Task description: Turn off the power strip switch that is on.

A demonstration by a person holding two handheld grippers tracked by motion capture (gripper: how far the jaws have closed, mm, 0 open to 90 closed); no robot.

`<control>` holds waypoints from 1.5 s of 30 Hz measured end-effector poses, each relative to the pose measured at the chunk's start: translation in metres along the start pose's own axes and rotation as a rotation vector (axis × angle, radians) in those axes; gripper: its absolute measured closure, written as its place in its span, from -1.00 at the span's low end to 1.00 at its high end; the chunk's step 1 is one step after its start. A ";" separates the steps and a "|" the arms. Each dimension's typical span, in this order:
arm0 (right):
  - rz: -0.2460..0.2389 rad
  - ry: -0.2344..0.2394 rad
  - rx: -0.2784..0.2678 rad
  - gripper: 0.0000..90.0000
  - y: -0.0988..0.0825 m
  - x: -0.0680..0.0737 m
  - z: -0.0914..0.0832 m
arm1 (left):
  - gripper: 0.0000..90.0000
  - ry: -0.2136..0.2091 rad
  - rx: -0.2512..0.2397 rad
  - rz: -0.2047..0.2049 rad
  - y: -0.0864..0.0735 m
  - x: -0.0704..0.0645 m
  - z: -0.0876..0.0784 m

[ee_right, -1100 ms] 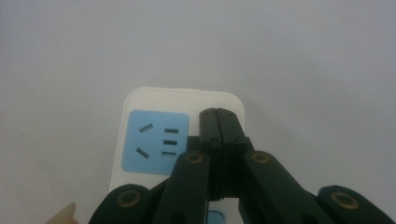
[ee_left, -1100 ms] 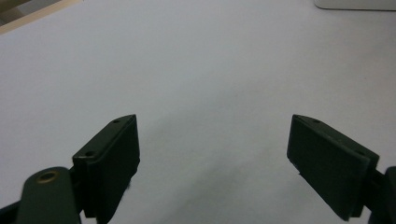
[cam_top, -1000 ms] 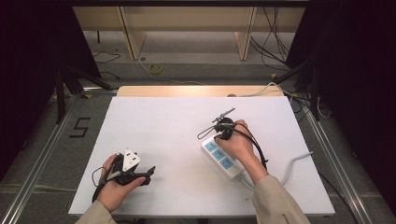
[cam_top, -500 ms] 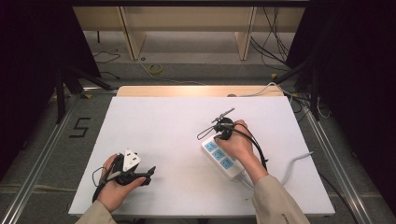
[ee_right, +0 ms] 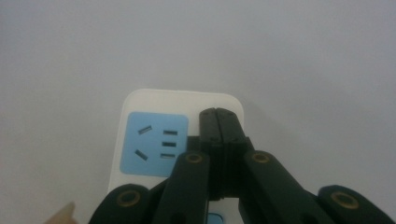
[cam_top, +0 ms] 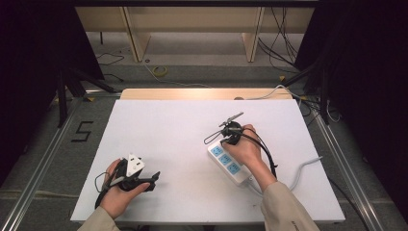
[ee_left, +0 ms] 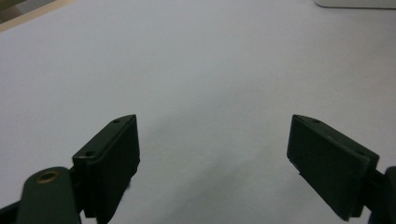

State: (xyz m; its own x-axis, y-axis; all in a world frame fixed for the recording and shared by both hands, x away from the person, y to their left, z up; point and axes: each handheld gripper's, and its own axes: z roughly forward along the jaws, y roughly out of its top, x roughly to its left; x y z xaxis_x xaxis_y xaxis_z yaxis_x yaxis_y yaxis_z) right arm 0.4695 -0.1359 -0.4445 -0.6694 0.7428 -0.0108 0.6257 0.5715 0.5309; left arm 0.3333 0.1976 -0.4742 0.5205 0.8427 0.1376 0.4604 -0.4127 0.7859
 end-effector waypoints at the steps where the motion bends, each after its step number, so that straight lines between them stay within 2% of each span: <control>1: 0.002 -0.003 -0.004 1.00 0.000 0.000 0.000 | -0.63 0.000 0.000 0.000 0.000 0.000 0.000; 13: -0.009 0.001 -0.040 1.00 -0.002 -0.002 -0.006 | -0.63 0.002 -0.002 -0.005 0.000 0.000 0.000; 22: -0.017 -0.012 -0.068 0.96 -0.005 -0.003 -0.017 | -0.62 0.001 0.003 0.000 0.000 0.000 0.000; 41: 0.030 -0.017 -0.117 0.72 -0.031 -0.019 -0.035 | -0.62 0.003 0.001 -0.001 -0.001 0.000 0.001; 45: 0.050 -0.023 -0.145 0.68 -0.040 -0.023 -0.040 | -0.62 0.004 0.004 0.001 -0.001 0.000 0.001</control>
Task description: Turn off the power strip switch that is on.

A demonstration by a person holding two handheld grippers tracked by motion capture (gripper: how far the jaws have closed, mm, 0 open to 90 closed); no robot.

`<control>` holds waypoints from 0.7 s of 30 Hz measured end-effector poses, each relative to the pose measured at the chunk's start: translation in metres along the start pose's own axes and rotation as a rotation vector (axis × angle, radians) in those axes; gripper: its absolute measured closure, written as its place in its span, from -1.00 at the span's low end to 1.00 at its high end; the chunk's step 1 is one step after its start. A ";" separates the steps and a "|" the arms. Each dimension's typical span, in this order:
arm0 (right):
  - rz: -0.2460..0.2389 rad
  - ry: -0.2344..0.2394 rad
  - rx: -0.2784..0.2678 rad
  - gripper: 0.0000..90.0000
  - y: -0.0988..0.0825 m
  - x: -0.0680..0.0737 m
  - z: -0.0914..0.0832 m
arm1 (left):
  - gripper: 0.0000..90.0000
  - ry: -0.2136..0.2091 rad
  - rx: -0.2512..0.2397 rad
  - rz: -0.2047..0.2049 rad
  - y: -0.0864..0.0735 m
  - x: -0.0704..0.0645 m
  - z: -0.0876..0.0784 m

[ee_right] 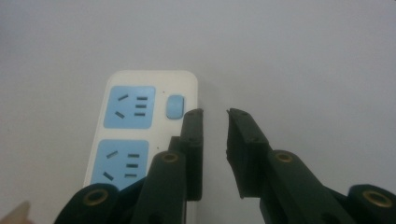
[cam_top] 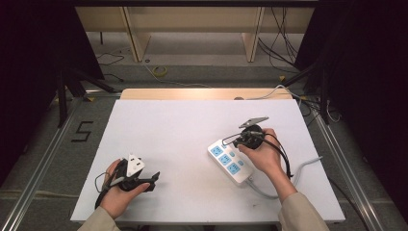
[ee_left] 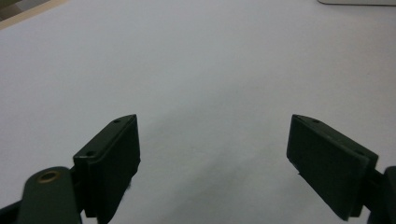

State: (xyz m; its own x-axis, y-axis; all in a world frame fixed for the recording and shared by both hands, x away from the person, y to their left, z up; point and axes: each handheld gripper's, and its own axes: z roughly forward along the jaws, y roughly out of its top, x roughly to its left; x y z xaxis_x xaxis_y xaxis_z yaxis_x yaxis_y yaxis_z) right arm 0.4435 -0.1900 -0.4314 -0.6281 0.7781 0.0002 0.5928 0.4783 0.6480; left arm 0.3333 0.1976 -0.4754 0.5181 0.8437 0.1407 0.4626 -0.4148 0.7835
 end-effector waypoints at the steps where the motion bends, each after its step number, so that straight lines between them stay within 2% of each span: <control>1: 0.009 0.000 -0.006 0.67 -0.002 -0.001 -0.002 | -0.62 -0.001 0.000 -0.001 0.000 0.000 0.000; 6: 0.032 -0.001 -0.011 0.63 -0.012 -0.005 -0.008 | -0.62 -0.001 0.001 -0.001 0.000 0.000 0.000; 21: 0.056 -0.001 -0.035 0.49 -0.035 -0.012 -0.024 | -0.62 -0.001 0.005 -0.001 0.000 -0.001 0.000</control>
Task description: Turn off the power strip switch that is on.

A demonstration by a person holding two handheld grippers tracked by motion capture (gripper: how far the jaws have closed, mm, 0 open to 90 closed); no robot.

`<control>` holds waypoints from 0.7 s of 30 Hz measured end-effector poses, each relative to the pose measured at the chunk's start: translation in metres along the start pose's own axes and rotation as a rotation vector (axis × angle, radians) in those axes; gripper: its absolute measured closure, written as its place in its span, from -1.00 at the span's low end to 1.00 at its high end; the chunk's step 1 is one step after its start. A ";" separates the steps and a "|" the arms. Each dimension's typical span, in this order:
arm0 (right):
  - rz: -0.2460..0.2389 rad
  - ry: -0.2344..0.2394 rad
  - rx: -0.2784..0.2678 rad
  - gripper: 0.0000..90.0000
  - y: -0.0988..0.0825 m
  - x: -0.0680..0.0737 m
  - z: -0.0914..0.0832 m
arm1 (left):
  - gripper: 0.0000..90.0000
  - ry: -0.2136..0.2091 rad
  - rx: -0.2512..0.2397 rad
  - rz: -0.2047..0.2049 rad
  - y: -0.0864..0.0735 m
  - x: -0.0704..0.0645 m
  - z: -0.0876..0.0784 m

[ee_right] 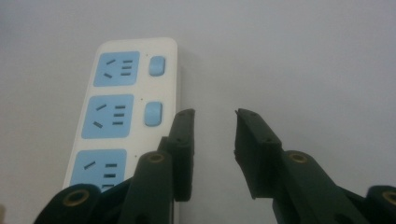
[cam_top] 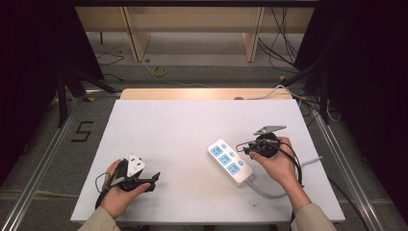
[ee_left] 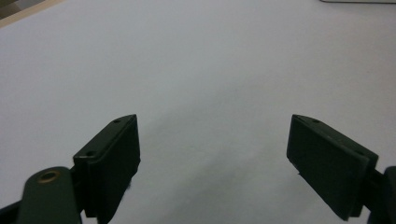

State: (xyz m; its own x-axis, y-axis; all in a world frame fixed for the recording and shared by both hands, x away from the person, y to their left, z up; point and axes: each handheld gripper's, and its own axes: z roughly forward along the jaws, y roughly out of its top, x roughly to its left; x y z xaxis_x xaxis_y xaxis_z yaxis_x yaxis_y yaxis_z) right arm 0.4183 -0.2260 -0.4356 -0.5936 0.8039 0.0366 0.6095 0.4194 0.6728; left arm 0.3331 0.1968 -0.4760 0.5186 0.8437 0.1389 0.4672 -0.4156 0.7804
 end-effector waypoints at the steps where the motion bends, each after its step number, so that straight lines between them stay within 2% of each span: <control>1: -0.001 0.000 -0.002 0.48 -0.001 0.000 -0.001 | -0.62 0.000 0.000 0.000 0.000 0.000 0.000; 13: 0.007 -0.002 -0.016 0.35 -0.014 -0.006 -0.012 | -0.62 0.000 0.004 0.003 0.000 0.000 0.000; 21: 0.006 0.005 -0.053 0.24 -0.029 -0.011 -0.020 | -0.62 -0.001 0.004 0.000 0.000 -0.001 0.000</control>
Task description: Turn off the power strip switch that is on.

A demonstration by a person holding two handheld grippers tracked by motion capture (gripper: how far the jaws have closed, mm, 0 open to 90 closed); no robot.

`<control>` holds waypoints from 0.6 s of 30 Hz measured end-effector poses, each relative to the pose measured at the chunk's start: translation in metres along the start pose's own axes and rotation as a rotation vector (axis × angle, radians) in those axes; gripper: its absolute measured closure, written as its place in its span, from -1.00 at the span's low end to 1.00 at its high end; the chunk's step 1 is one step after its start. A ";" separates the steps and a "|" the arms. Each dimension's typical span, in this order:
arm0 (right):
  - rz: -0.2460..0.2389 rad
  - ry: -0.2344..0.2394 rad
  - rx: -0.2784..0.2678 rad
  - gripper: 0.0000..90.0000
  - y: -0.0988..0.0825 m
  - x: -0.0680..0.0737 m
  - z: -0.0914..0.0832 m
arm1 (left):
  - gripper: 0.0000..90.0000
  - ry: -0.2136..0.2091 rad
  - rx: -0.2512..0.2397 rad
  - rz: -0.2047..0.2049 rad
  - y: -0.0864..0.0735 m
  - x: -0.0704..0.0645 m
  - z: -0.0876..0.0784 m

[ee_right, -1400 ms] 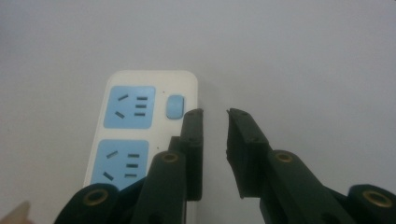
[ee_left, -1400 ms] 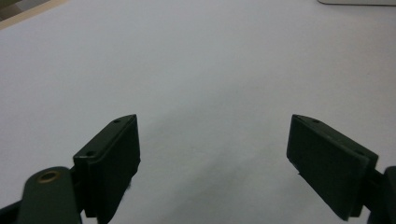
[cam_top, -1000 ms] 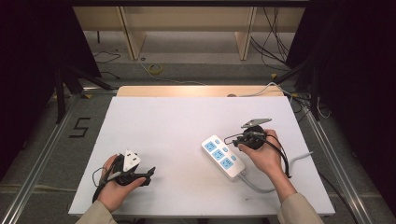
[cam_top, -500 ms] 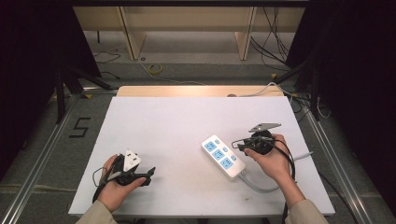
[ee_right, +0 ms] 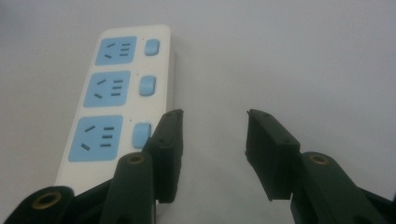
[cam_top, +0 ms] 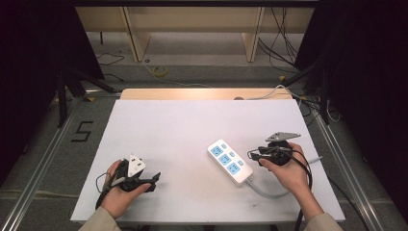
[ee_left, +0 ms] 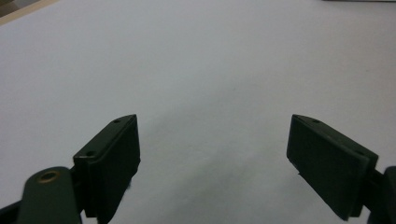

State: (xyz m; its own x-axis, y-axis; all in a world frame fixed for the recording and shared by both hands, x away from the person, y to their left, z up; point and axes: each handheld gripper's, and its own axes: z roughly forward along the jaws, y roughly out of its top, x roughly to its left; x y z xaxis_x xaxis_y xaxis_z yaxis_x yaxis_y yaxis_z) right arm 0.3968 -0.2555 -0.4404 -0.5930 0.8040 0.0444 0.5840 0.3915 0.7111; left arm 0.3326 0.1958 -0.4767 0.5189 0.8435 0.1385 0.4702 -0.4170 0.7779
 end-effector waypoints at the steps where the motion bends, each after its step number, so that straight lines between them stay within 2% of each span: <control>1: -0.002 -0.003 0.001 0.23 -0.002 0.000 -0.001 | -0.62 0.000 0.001 0.000 0.000 0.000 0.000; 14: -0.017 0.000 -0.035 0.15 -0.022 -0.003 -0.010 | -0.62 0.001 0.004 -0.003 -0.001 0.000 0.000; 18: -0.001 -0.003 -0.053 0.10 -0.030 -0.004 -0.013 | -0.62 0.001 0.007 0.001 -0.001 0.000 0.001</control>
State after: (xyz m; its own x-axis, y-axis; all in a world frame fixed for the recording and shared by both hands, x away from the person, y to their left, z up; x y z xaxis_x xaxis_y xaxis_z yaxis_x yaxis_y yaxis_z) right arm 0.3747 -0.2767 -0.4525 -0.5919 0.8049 0.0419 0.5532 0.3678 0.7475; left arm 0.3330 0.1962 -0.4777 0.5187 0.8435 0.1394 0.4746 -0.4197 0.7737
